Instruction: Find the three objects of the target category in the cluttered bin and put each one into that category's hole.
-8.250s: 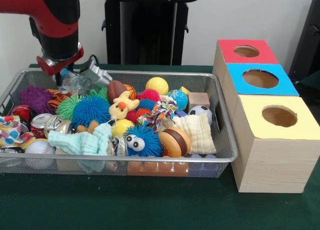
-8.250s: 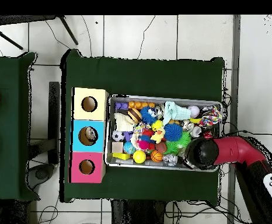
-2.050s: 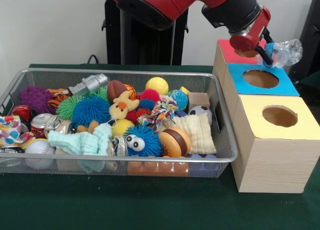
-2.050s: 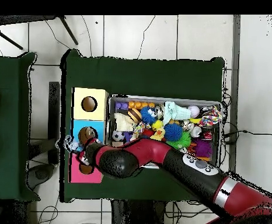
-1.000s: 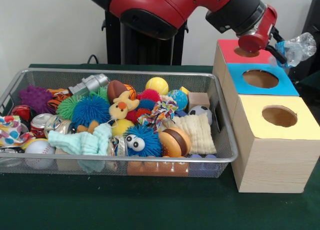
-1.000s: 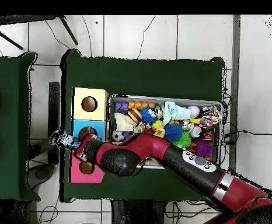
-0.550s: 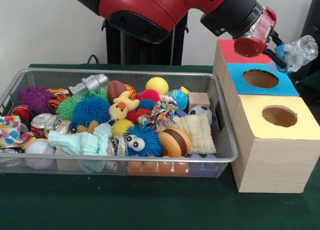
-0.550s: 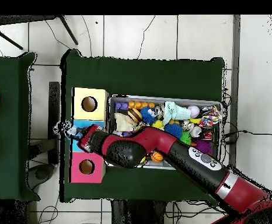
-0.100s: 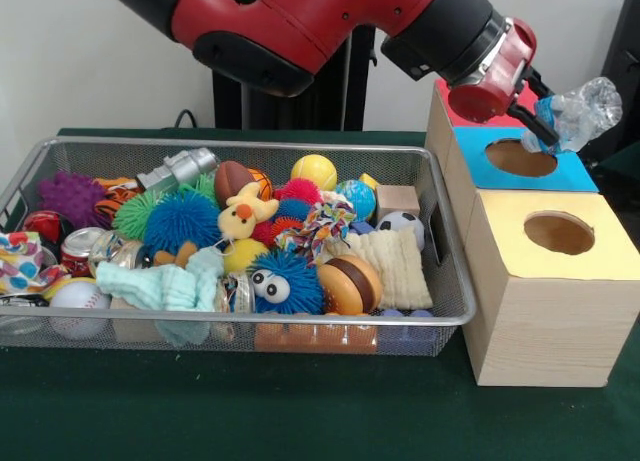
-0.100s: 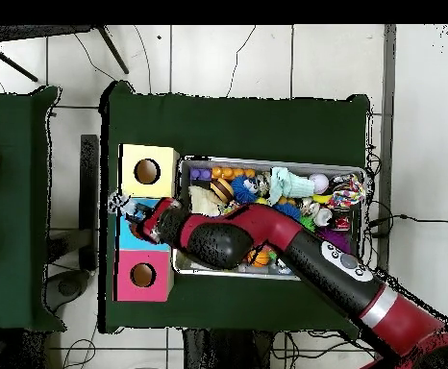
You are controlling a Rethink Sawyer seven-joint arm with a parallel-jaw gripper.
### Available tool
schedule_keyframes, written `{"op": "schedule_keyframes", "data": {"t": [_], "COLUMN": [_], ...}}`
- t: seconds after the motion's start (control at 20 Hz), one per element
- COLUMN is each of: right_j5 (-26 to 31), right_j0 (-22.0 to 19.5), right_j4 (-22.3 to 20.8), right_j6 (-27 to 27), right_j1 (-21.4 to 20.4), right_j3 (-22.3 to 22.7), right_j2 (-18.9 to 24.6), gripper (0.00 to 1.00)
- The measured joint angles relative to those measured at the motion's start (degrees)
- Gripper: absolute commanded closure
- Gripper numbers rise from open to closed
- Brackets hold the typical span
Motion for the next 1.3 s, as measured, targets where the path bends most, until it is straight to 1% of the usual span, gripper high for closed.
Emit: {"op": "schedule_keyframes", "data": {"t": [0.3, 0.6, 1.3], "right_j5": [0.83, 0.85, 1.58], "right_j0": [-0.44, -0.44, -0.47], "right_j4": [-0.08, -2.16, -4.72], "right_j6": [-1.91, -2.41, -2.51], "right_j1": [2.41, 4.38, 6.73], "right_j3": [-0.29, -0.30, -0.31], "right_j2": [0.06, 0.06, 0.05], "gripper": [1.00, 1.00, 1.00]}}
